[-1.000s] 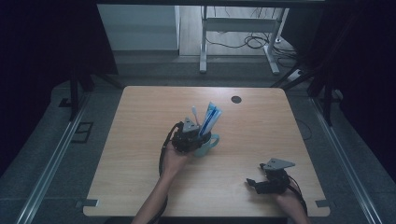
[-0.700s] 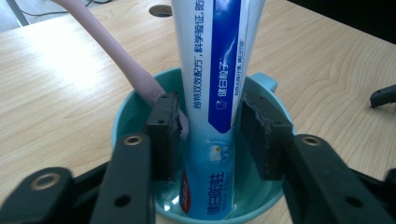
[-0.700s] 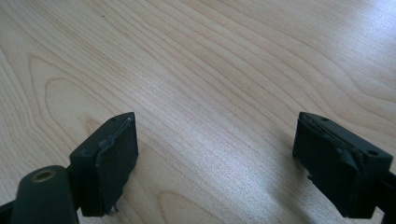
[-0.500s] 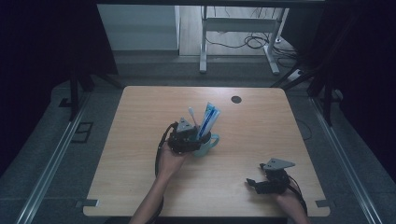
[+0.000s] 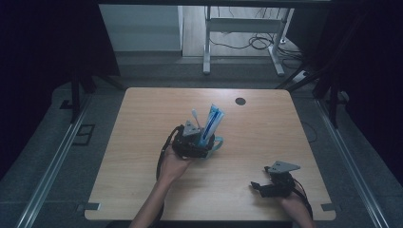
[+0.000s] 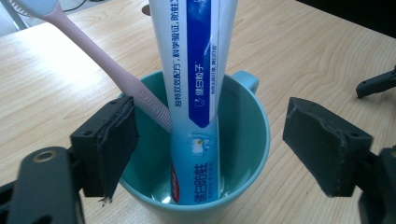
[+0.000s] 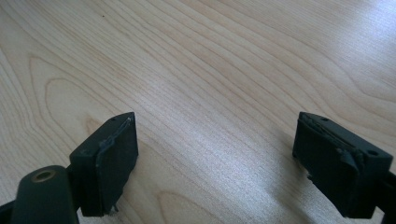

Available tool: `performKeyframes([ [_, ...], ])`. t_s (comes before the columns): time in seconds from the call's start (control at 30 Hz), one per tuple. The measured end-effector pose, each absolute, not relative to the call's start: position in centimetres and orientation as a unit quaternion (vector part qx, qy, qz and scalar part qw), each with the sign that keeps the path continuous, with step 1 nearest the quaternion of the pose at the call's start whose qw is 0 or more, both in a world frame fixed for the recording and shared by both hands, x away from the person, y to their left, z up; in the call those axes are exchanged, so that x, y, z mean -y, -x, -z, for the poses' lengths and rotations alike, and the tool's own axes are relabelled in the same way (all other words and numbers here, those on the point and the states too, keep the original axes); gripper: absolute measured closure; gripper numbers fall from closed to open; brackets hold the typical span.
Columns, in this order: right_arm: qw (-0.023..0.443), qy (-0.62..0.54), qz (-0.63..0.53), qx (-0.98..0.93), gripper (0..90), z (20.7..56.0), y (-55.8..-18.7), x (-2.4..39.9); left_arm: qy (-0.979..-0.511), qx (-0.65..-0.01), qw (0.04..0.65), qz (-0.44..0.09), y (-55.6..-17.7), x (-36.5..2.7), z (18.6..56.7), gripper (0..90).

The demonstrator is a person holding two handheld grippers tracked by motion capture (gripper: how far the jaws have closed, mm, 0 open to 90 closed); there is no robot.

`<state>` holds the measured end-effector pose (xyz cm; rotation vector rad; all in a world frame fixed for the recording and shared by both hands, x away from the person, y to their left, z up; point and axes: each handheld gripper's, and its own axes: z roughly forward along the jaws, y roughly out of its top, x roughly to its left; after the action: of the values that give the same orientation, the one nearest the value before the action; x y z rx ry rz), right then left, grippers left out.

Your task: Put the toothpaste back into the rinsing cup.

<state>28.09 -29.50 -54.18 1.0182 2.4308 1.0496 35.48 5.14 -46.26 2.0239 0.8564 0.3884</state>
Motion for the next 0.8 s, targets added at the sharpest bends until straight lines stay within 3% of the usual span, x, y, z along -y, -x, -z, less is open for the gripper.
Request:
performKeyframes([
  [0.8, 0.152, -0.355, -0.366, -0.847, 14.2, 54.2, -28.1, 29.5, -0.817, -0.339, 0.443, -0.145, -34.3, -5.3, 44.8, 10.7],
])
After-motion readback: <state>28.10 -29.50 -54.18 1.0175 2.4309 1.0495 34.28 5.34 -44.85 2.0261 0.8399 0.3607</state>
